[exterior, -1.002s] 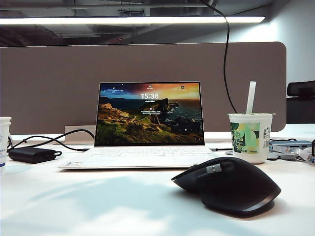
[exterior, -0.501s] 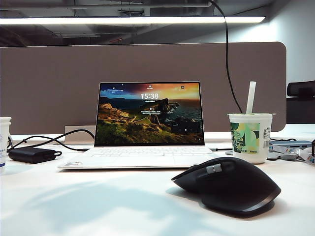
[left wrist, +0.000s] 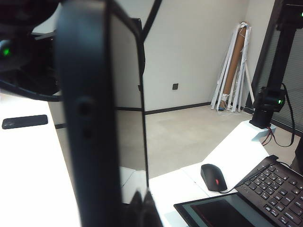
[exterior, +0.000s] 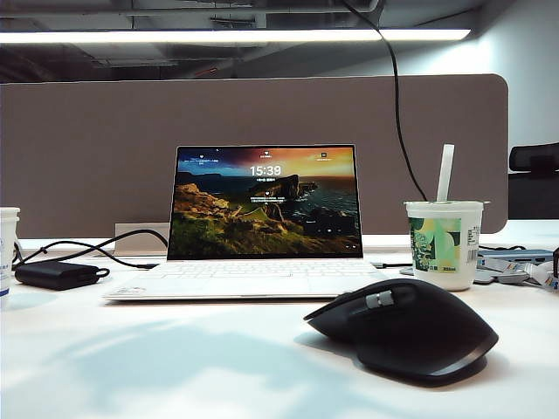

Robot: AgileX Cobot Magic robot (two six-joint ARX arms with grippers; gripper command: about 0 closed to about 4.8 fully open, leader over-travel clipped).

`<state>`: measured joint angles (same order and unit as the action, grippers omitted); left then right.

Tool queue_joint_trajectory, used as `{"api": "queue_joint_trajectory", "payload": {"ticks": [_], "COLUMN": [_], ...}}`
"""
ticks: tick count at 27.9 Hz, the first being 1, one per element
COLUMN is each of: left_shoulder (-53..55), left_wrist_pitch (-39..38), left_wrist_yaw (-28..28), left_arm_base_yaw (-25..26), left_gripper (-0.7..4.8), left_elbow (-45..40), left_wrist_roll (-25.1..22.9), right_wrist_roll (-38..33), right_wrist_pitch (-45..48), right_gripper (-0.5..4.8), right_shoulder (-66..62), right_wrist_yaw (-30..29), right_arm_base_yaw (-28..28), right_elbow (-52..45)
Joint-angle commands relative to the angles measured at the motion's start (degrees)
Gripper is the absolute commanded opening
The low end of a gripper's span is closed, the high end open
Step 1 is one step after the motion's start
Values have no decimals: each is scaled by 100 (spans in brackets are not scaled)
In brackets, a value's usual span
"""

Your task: Pick up the black phone, pick up the charger plug, insert the charger plug into the phone's charging port, and finally place the connected phone back on the desk.

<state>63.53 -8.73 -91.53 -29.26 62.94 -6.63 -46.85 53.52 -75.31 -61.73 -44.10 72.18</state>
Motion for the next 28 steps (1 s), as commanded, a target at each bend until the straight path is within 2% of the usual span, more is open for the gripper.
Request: {"api": "queue_joint_trajectory", "payload": {"ticks": [1,3,15,17,22,28], "left_shoulder": [-20,-20,-20,-20,-22,-22], "left_wrist_pitch": [184,208,240,243,240,247], "left_wrist_yaw": [-17,188,302,501,1718,2142], "left_arm_base_yaw": [-9,-9,-9,-9,-9,-9], "left_gripper": [-7,-7,-6,-7,-6,-7], "left_elbow": [39,39,39,39,39,39], "left_wrist_roll": [-22,-22,4,2,98,114], "right_wrist_roll": [195,212,310,363,369,525], "right_wrist_pitch": [11,4,-144,-146,-146,-555], "right_gripper": [-5,-5,-5,-5,-5,-5], "right_shoulder": [20,17,20,20,22,22], "right_wrist_yaw": [81,136,11,13,33,26], "right_arm_base_yaw": [57,109,221,223,664,1075], "right_elbow": [22,22,22,22,22,22]}}
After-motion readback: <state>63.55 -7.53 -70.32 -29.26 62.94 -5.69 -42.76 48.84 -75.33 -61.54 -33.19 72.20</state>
